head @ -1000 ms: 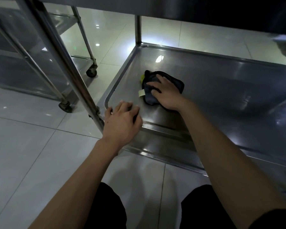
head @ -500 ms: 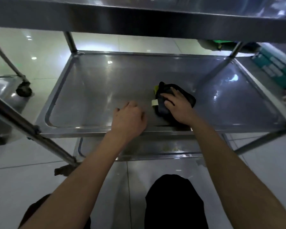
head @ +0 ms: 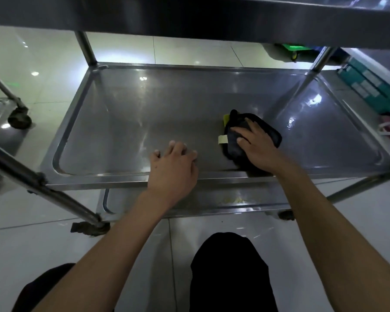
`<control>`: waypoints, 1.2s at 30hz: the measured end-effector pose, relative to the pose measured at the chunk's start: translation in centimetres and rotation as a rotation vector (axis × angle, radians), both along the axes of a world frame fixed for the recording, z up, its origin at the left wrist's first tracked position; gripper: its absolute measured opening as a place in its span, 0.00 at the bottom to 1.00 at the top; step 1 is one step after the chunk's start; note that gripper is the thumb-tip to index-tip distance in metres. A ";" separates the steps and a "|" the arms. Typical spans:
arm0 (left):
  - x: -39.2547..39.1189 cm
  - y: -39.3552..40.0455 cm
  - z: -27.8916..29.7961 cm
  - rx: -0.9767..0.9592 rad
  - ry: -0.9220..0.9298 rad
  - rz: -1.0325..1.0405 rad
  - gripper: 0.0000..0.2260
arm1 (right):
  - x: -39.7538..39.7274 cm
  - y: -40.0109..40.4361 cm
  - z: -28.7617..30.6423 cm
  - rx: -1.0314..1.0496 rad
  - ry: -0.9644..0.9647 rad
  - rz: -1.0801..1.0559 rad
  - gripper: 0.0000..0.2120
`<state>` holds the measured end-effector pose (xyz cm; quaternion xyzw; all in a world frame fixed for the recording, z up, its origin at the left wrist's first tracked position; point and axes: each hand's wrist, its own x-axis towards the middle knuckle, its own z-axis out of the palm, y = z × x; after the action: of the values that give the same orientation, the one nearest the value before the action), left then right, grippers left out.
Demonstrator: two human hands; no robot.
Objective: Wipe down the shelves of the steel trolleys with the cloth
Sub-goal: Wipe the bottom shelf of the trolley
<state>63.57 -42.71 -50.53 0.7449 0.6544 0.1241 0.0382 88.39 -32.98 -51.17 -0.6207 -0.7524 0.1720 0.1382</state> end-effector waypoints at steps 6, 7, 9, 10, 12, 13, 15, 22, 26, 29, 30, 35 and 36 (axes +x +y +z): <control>-2.2 -0.9 0.4 -0.015 -0.035 -0.072 0.14 | -1.2 -2.3 0.7 0.025 0.006 -0.015 0.19; -2.9 -0.5 0.9 -0.047 -0.038 -0.083 0.13 | -1.2 -2.3 0.9 0.021 0.017 -0.018 0.19; -5.1 0.1 1.9 -0.039 -0.054 -0.025 0.13 | -1.4 -2.0 1.2 -0.025 0.037 -0.019 0.20; -6.6 0.1 2.2 0.002 -0.061 0.041 0.14 | -1.6 -1.5 1.3 -0.055 0.034 -0.020 0.22; -9.5 -0.3 2.4 0.054 -0.039 0.171 0.14 | -2.8 -0.6 1.3 -0.103 0.025 -0.021 0.24; -10.8 -0.8 2.2 0.053 -0.001 0.217 0.14 | -3.8 -0.1 1.3 -0.120 0.025 -0.017 0.25; -13.2 -1.8 1.6 0.040 0.051 0.275 0.12 | -6.2 0.8 1.0 -0.147 0.010 0.014 0.26; -16.6 -3.6 1.1 -0.006 0.054 0.229 0.19 | -16.5 3.7 0.6 -0.189 -0.045 0.214 0.26; -17.8 -4.0 0.6 -0.014 0.063 0.244 0.18 | -24.9 4.6 0.8 -0.197 -0.033 0.328 0.27; -18.5 -4.4 0.2 -0.011 0.069 0.254 0.19 | -30.9 4.5 0.5 -0.165 -0.028 0.415 0.26; -18.6 -4.5 0.2 -0.027 0.084 0.262 0.19 | -32.7 4.4 0.5 -0.171 -0.018 0.448 0.26; -19.2 -6.0 0.3 -0.055 0.118 0.289 0.21 | -39.9 3.3 0.4 -0.188 0.037 0.609 0.27; -19.4 -6.3 0.3 -0.052 0.122 0.297 0.21 | -41.3 3.1 0.5 -0.191 0.041 0.629 0.27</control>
<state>44.13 -48.98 -50.23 0.6447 0.7616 0.0661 -0.0011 47.12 -29.90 -50.72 -0.3642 -0.8848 0.2884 0.0346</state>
